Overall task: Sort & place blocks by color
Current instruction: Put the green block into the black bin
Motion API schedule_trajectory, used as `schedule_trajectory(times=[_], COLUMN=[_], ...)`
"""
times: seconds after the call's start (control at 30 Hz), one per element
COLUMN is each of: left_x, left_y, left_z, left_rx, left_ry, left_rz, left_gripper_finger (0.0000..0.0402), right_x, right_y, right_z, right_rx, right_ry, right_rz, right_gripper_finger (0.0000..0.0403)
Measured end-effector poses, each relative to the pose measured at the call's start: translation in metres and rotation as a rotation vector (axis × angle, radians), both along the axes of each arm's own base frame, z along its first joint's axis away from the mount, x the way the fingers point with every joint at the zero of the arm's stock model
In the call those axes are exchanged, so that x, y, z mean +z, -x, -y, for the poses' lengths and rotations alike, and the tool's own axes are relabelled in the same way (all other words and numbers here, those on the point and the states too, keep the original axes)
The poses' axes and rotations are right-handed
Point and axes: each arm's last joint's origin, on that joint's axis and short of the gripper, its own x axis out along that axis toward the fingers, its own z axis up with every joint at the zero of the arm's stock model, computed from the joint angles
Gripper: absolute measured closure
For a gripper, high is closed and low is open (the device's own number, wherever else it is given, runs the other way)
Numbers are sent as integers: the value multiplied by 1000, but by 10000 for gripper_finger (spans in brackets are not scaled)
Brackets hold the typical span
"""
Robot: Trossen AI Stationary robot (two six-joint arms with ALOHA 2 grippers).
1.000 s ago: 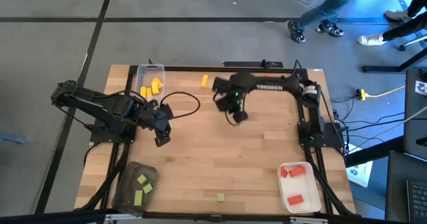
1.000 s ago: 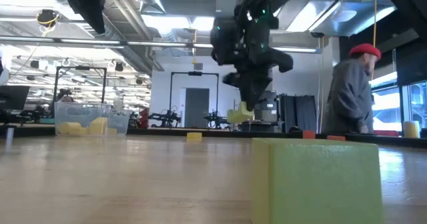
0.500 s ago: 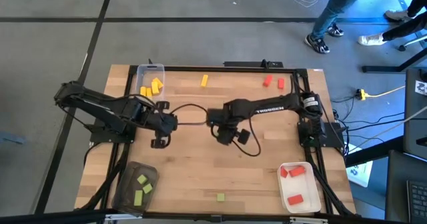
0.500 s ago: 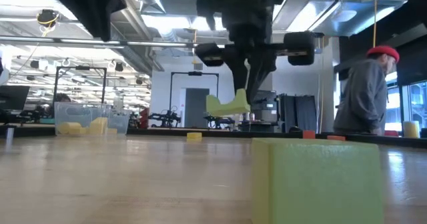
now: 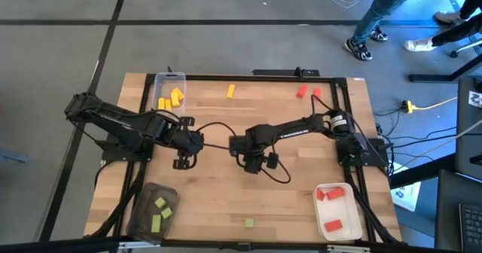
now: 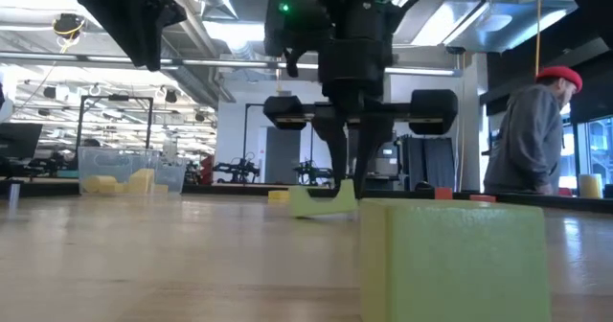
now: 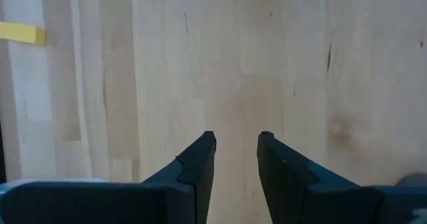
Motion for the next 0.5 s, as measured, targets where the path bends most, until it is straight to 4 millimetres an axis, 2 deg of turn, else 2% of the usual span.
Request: schedule_trajectory(times=[0.17, 0.37, 0.5], left_x=[0, 0, 0], left_y=[0, 0, 0], left_z=[1, 1, 1], left_rx=[-6, -17, -17], left_ry=[21, 47, 48], left_rz=[-5, -10, -10], left_gripper_finger=[298, 298, 298], right_x=[-1, -5, -2], right_y=[-1, 1, 4], right_z=[0, 0, 0], right_rx=[3, -7, -7], right_ry=[-2, -2, 6], right_rz=[1, -24, -76], right_gripper_finger=[364, 305, 294])
